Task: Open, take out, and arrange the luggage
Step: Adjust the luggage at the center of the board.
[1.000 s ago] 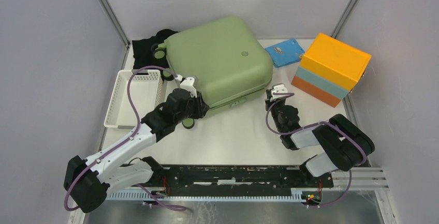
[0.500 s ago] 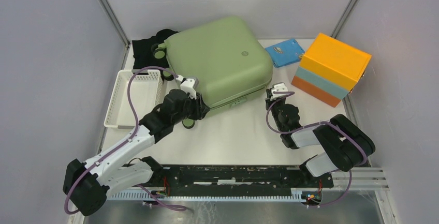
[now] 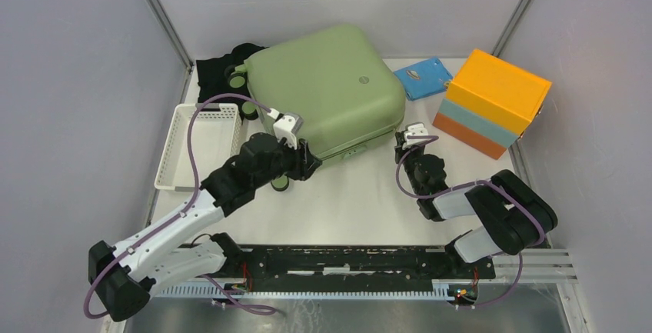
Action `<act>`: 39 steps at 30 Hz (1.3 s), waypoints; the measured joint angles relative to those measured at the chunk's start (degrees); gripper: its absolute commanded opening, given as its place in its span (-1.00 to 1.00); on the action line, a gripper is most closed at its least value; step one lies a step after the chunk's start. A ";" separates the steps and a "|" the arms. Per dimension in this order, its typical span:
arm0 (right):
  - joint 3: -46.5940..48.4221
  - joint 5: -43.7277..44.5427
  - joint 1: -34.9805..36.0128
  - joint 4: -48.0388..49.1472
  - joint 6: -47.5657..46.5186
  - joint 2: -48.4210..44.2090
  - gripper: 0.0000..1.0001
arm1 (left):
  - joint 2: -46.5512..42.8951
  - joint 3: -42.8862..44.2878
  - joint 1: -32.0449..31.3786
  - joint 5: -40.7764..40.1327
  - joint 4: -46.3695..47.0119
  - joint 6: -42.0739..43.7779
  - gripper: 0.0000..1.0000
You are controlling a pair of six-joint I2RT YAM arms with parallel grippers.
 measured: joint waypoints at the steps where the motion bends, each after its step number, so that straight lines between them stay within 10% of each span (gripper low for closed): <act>1: 0.00 -0.17 -0.11 -0.02 -0.02 0.00 -1.00 | 0.31 0.94 -0.28 -1.55 -1.22 0.50 0.10; 6: 0.00 -1.38 -0.79 -0.17 0.00 0.00 -1.00 | 0.50 8.39 -0.22 -13.18 -8.76 5.27 0.56; 21: 0.00 -4.46 -2.12 -1.20 0.00 -0.33 -1.00 | -2.14 11.96 3.48 -15.72 -24.96 33.48 0.51; 39: 0.31 -6.60 -3.34 -3.04 0.15 -1.05 -1.00 | 6.71 13.66 12.04 -6.51 -23.32 48.35 -0.25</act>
